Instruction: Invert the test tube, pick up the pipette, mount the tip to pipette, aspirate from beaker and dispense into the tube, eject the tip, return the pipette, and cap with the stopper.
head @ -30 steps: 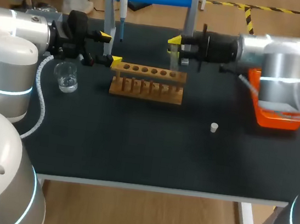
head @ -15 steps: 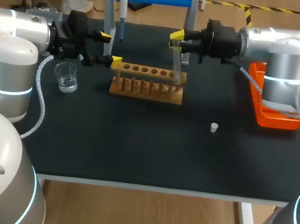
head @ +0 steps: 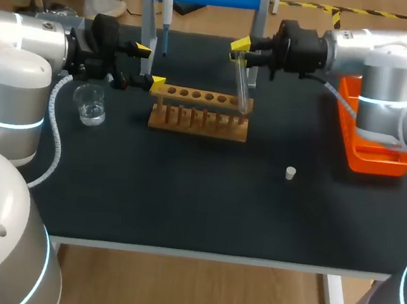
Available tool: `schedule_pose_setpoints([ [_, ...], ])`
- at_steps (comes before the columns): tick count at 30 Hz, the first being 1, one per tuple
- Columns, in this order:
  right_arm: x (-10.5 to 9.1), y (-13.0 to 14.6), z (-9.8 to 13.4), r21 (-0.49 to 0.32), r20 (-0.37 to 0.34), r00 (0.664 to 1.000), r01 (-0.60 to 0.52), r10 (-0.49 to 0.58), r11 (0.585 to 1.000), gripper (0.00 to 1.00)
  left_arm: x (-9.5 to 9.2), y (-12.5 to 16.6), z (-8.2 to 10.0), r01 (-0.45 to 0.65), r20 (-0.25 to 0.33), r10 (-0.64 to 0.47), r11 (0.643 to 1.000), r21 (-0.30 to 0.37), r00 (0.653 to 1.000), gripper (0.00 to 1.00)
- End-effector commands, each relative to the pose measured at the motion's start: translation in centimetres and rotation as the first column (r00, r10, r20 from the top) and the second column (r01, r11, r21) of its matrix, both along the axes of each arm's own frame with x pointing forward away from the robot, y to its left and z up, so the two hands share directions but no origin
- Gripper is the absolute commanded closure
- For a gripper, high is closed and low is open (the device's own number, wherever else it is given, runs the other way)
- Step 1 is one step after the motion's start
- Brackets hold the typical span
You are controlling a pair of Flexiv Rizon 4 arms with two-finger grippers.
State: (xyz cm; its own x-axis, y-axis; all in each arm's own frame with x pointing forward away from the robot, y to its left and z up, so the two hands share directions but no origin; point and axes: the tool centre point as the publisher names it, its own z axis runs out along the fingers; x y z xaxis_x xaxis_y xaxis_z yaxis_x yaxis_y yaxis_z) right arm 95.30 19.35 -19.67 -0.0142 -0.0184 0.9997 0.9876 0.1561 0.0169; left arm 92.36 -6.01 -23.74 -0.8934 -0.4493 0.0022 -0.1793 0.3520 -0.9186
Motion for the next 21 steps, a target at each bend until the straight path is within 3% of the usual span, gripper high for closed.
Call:
schedule_pose_setpoints([
  [1, 0.0, -0.1, -0.3, 0.008, 0.002, 1.0, -0.001, 0.001, 1.0, 1.0, 0.0, 0.0, 0.1, 0.001, -0.003, -0.001, 1.0, 0.002, 1.0, 0.0],
  [16, 0.0, -0.1, -0.3, 0.008, 0.002, 1.0, -0.001, 0.001, 1.0, 1.0, 0.0, 0.0, 0.1, 0.001, -0.003, -0.001, 1.0, 0.002, 1.0, 0.0],
  [19, 0.0, -0.1, -0.3, 0.008, 0.002, 1.0, -0.001, 0.001, 1.0, 1.0, 0.0, -0.2, 1.7, 0.044, 0.293, -0.049, 0.999, 0.023, 0.955, 0.0],
  [21, 0.0, -0.1, -0.3, 0.008, 0.002, 1.0, -0.001, 0.001, 1.0, 1.0, -0.4, -0.3, 2.4, 0.068, 0.425, -0.07, 0.997, 0.02, 0.902, 0.0],
])
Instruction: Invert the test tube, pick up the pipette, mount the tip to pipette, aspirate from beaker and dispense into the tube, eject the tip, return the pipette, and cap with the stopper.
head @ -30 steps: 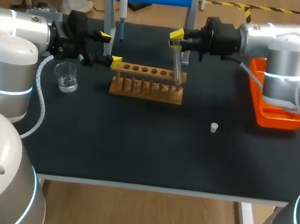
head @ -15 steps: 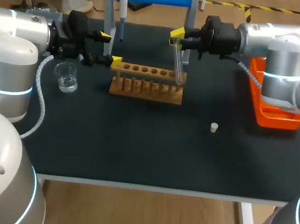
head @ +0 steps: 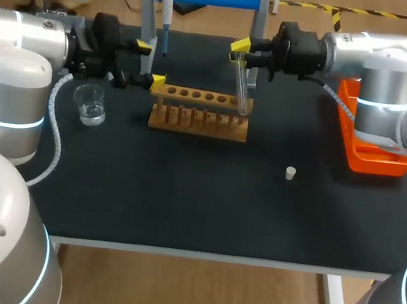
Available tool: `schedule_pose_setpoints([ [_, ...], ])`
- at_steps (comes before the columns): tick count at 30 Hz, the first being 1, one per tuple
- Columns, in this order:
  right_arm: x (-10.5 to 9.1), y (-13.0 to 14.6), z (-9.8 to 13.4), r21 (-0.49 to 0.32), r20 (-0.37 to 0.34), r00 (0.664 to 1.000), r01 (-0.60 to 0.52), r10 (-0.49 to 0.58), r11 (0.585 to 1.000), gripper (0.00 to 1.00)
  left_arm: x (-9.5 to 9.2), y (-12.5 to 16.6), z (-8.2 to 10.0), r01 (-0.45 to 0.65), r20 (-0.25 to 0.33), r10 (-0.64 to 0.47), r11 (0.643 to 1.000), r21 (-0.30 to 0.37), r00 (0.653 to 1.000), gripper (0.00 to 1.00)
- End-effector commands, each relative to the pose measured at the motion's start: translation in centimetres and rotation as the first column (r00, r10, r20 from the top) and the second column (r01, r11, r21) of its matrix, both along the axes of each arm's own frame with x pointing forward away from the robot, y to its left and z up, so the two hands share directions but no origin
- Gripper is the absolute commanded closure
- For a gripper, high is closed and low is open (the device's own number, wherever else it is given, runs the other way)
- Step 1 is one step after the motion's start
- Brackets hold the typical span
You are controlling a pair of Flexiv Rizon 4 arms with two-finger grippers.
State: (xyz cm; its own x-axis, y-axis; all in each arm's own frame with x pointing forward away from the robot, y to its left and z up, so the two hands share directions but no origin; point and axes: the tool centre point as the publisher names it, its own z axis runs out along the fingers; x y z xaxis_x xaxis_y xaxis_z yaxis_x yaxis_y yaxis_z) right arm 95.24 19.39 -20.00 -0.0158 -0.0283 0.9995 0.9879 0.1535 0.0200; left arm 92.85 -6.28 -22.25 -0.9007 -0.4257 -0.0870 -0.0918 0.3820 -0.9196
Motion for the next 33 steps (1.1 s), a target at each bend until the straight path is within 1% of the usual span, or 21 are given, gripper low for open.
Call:
schedule_pose_setpoints([
  [1, 0.1, -0.1, 0.0, -0.002, 0.001, 1.0, -0.004, 0.004, 1.0, 1.0, -1.1, -0.1, 1.2, 0.096, 0.41, -0.078, 0.995, -0.024, 0.909, 0.0],
  [3, 0.1, -0.1, 0.0, -0.002, 0.001, 1.0, -0.004, 0.004, 1.0, 1.0, -1.6, -0.2, 1.9, 0.195, 0.516, -0.143, 0.98, -0.048, 0.845, 0.0],
  [4, 0.1, -0.1, 0.0, -0.002, 0.001, 1.0, -0.004, 0.004, 1.0, 1.0, -2.0, -0.4, 2.3, 0.268, 0.565, -0.188, 0.962, -0.061, 0.803, 0.0],
  [6, 0.1, -0.1, 0.0, -0.002, 0.001, 1.0, -0.004, 0.004, 1.0, 1.0, -2.5, -0.7, 2.8, 0.377, 0.64, -0.256, 0.924, -0.057, 0.724, 0.0],
  [7, 0.1, -0.1, 0.0, -0.002, 0.001, 1.0, -0.004, 0.004, 1.0, 1.0, -2.8, -0.7, 3.1, 0.454, 0.681, -0.293, 0.888, -0.065, 0.671, 0.0],
  [10, 0.1, -0.1, 0.0, -0.002, 0.001, 1.0, -0.004, 0.004, 1.0, 1.0, -3.7, -1.1, 3.7, 0.577, 0.741, -0.393, 0.817, 0.01, 0.544, 0.0],
  [11, 0.1, -0.1, 0.0, -0.002, 0.001, 1.0, -0.004, 0.004, 1.0, 1.0, -3.9, -1.1, 3.9, 0.598, 0.751, -0.407, 0.801, 0.021, 0.519, 0.0],
  [12, 0.1, -0.1, 0.0, -0.002, 0.001, 1.0, -0.004, 0.004, 1.0, 1.0, -3.8, -1.1, 4.2, 0.613, 0.744, -0.412, 0.79, 0.005, 0.526, 0.0],
  [25, 0.1, -0.1, 0.0, -0.002, 0.001, 1.0, -0.004, 0.004, 1.0, 1.0, -3.8, -1.1, 4.2, 0.613, 0.744, -0.412, 0.79, 0.005, 0.526, 0.0],
  [27, 0.1, -0.1, 0.0, -0.002, 0.001, 1.0, -0.004, 0.004, 1.0, 1.0, -4.4, -1.5, 4.0, 0.588, 0.782, -0.398, 0.808, 0.05, 0.479, 0.0],
  [28, 0.1, -0.1, 0.0, -0.002, 0.001, 1.0, -0.004, 0.004, 1.0, 1.0, -4.6, -1.8, 4.0, 0.568, 0.808, -0.391, 0.819, 0.087, 0.44, 0.0],
  [29, 0.1, -0.1, 0.0, -0.002, 0.001, 1.0, -0.004, 0.004, 1.0, 1.0, -4.9, -2.1, 4.0, 0.542, 0.816, -0.395, 0.832, 0.122, 0.422, 0.0],
  [30, 0.1, -0.1, 0.0, -0.002, 0.001, 1.0, -0.004, 0.004, 1.0, 1.0, -5.0, -2.3, 3.9, 0.522, 0.824, -0.393, 0.841, 0.142, 0.409, 0.0],
  [31, 0.1, -0.1, 0.0, -0.002, 0.001, 1.0, -0.004, 0.004, 1.0, 1.0, -5.2, -2.4, 4.0, 0.494, 0.846, -0.374, 0.855, 0.157, 0.379, 0.0],
  [32, 0.1, -0.1, 0.0, -0.002, 0.001, 1.0, -0.004, 0.004, 1.0, 1.0, -5.4, -2.6, 4.0, 0.465, 0.854, -0.36, 0.87, 0.163, 0.375, 0.0],
  [33, 0.1, -0.1, 0.0, -0.002, 0.001, 1.0, -0.004, 0.004, 1.0, 1.0, -5.5, -2.7, 4.0, 0.444, 0.863, -0.352, 0.88, 0.172, 0.363, 0.0],
])
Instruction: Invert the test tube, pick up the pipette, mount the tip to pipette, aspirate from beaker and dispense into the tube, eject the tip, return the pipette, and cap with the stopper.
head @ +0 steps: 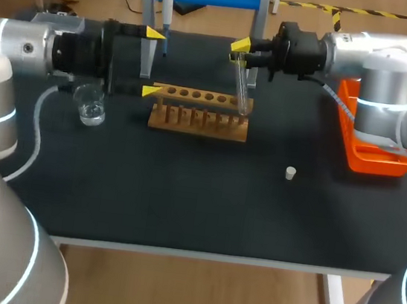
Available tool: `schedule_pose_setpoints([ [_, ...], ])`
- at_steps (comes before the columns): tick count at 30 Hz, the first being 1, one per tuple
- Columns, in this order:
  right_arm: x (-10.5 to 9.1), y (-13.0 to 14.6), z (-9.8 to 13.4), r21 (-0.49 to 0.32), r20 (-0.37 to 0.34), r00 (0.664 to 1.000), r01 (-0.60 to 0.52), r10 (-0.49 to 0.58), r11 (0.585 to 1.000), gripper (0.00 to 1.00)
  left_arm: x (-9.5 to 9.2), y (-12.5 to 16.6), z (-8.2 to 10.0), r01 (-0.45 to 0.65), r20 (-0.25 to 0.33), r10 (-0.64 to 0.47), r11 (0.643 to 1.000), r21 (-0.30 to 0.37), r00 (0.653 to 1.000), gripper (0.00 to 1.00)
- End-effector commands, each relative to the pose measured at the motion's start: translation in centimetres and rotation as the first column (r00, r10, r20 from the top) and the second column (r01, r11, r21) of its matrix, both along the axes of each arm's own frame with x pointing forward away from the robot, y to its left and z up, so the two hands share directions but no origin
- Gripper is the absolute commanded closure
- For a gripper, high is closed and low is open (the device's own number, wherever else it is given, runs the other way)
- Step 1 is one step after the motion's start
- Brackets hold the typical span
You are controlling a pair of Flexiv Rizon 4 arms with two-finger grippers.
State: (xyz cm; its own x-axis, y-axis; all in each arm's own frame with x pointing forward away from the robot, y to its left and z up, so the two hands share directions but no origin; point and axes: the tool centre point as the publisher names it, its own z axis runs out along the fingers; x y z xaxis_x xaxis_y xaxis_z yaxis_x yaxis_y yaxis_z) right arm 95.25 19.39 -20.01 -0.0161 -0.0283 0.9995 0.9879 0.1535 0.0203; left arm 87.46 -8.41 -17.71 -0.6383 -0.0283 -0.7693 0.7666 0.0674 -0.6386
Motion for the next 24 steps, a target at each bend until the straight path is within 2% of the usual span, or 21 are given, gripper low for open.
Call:
schedule_pose_setpoints([
  [1, 0.1, -0.1, 0.0, -0.002, 0.0, 1.0, -0.004, 0.004, 1.0, 1.0, -0.3, -0.8, -0.5, -0.062, 0.252, 0.072, 0.997, -0.05, 0.965, 0.0],
  [6, 0.1, -0.1, 0.0, -0.002, 0.0, 1.0, -0.004, 0.004, 1.0, 1.0, -0.7, -2.1, 0.0, -0.136, 0.317, 0.143, 0.99, -0.045, 0.938, 0.0],
  [11, 0.1, -0.1, 0.0, -0.002, 0.0, 1.0, -0.004, 0.004, 1.0, 1.0, -0.6, -4.1, 0.5, -0.227, 0.326, 0.194, 0.971, 0.067, 0.925, 0.0],
  [13, 0.1, -0.1, 0.0, -0.002, 0.0, 1.0, -0.004, 0.004, 1.0, 1.0, -0.5, -4.7, 0.6, -0.25, 0.295, 0.21, 0.962, 0.108, 0.932, 0.0],
  [24, 0.1, -0.1, 0.0, -0.002, 0.0, 1.0, -0.004, 0.004, 1.0, 1.0, -0.5, -4.7, 0.6, -0.25, 0.295, 0.21, 0.962, 0.108, 0.932, 0.0],
])
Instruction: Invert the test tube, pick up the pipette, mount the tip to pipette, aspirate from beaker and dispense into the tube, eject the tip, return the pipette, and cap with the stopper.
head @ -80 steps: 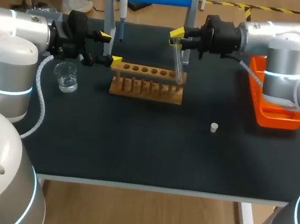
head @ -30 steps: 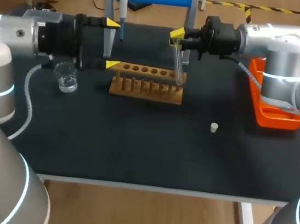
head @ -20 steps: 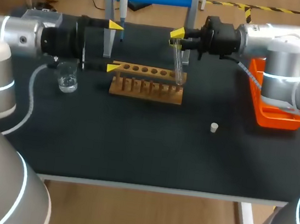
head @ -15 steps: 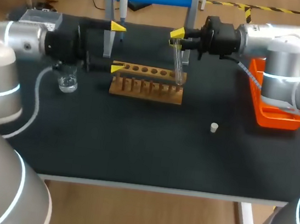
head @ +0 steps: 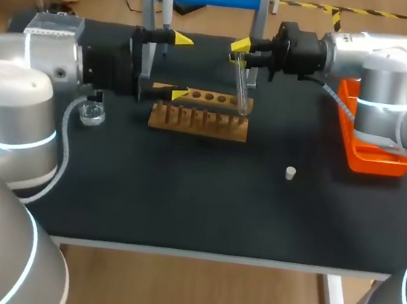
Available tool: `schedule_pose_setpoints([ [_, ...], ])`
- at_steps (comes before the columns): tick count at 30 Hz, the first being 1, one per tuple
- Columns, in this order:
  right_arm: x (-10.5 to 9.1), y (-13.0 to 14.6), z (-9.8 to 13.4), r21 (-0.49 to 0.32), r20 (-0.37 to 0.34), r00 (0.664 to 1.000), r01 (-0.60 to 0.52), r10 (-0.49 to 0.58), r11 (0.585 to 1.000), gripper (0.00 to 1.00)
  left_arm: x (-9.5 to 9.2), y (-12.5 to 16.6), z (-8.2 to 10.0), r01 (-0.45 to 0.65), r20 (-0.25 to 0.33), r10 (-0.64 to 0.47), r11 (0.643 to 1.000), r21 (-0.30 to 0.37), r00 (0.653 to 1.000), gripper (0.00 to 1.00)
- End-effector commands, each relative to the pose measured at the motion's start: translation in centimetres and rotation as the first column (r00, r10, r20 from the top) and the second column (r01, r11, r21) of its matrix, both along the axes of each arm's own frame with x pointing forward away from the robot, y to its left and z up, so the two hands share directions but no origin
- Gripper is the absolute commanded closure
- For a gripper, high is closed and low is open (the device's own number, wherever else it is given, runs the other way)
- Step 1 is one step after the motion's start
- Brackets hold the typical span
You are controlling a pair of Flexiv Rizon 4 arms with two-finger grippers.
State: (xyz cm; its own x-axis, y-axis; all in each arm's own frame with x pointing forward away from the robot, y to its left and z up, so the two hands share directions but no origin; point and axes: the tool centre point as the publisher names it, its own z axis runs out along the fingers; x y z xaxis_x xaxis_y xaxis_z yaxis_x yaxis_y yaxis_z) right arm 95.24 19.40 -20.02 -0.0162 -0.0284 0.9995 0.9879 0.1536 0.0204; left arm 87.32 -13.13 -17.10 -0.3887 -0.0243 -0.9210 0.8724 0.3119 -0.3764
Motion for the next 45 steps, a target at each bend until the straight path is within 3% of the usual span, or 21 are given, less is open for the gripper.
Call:
schedule_pose_setpoints([
  [1, 0.1, -0.1, 0.0, -0.002, 0.0, 1.0, -0.004, 0.004, 1.0, 1.0, -0.3, 0.0, 0.0, -0.025, 0.001, 0.025, 1.0, 0.008, 1.0, 0.0],
  [8, 0.1, -0.1, 0.0, -0.002, 0.0, 1.0, -0.004, 0.004, 1.0, 1.0, -0.3, 0.0, 0.0, -0.025, 0.001, 0.025, 1.0, 0.008, 1.0, 0.0],
  [15, 0.1, -0.1, 0.0, -0.002, 0.0, 1.0, -0.004, 0.004, 1.0, 1.0, -1.0, -1.8, -0.2, 0.017, 0.151, -0.022, 0.999, 0.029, 0.988, 0.0],
  [20, 0.1, -0.1, 0.0, -0.002, 0.0, 1.0, -0.004, 0.004, 1.0, 1.0, -1.3, -2.9, -0.5, 0.054, 0.208, -0.067, 0.996, 0.065, 0.976, 0.0],
  [31, 0.1, -0.1, 0.0, -0.002, 0.0, 1.0, -0.004, 0.004, 1.0, 1.0, -1.6, -6.3, 0.0, 0.097, 0.39, -0.14, 0.987, 0.127, 0.91, 0.0],
  [35, 0.1, -0.1, 0.0, -0.002, 0.0, 1.0, -0.004, 0.004, 1.0, 1.0, -1.3, -7.5, -0.4, 0.093, 0.419, -0.123, 0.992, 0.091, 0.9, 0.0],
  [39, 0.1, -0.1, 0.0, -0.002, 0.0, 1.0, -0.004, 0.004, 1.0, 1.0, -0.9, -8.7, -1.4, 0.117, 0.394, -0.135, 0.991, 0.069, 0.909, 0.0],
  [45, 0.1, -0.1, 0.0, -0.002, 0.0, 1.0, -0.004, 0.004, 1.0, 1.0, -1.0, -10.0, -2.1, 0.148, 0.408, -0.16, 0.987, 0.06, 0.899, 0.0],
])
